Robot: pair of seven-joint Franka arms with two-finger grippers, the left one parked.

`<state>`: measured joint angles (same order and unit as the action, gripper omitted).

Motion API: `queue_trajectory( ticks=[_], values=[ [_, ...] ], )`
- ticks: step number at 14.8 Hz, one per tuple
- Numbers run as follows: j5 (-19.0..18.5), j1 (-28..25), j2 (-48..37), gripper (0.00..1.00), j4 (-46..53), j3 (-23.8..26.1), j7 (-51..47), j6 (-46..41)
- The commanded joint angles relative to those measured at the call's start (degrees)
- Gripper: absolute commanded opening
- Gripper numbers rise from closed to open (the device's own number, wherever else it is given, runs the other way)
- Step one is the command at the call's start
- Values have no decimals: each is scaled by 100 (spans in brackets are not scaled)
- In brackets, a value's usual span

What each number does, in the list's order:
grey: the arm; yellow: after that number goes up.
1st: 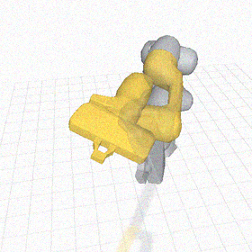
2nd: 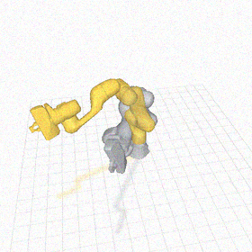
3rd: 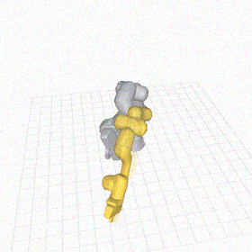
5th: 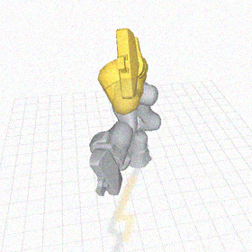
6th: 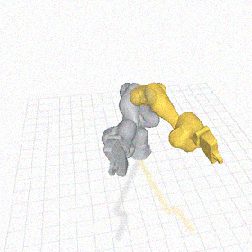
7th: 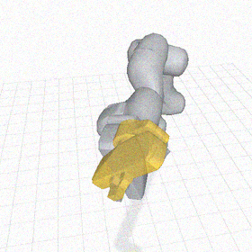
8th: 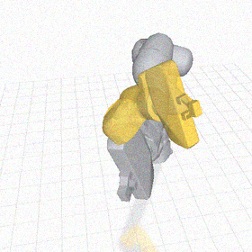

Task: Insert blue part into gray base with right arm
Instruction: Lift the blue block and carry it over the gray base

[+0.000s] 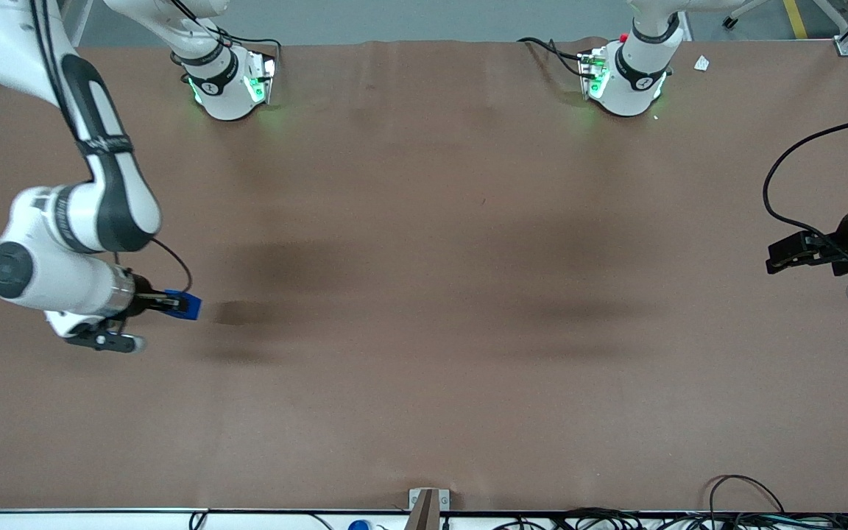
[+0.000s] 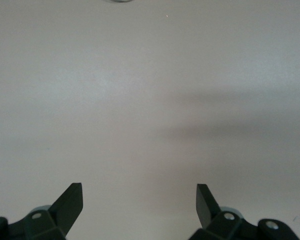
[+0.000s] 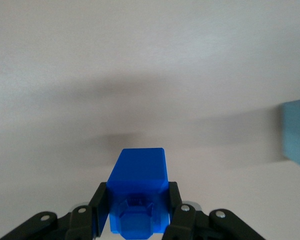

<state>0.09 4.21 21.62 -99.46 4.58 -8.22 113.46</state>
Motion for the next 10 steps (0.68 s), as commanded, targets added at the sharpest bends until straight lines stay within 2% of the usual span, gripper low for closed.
queue_trajectory(
  ticks=[1,4,8,10],
  values=[
    [-61,324,-525,0,-118,51,538,-454],
    [-88,904,-624,0,163,51,1216,-904],
    [-448,1353,-545,0,277,60,1779,-764],
    [-510,1556,-387,0,304,51,2313,-598]
  ],
)
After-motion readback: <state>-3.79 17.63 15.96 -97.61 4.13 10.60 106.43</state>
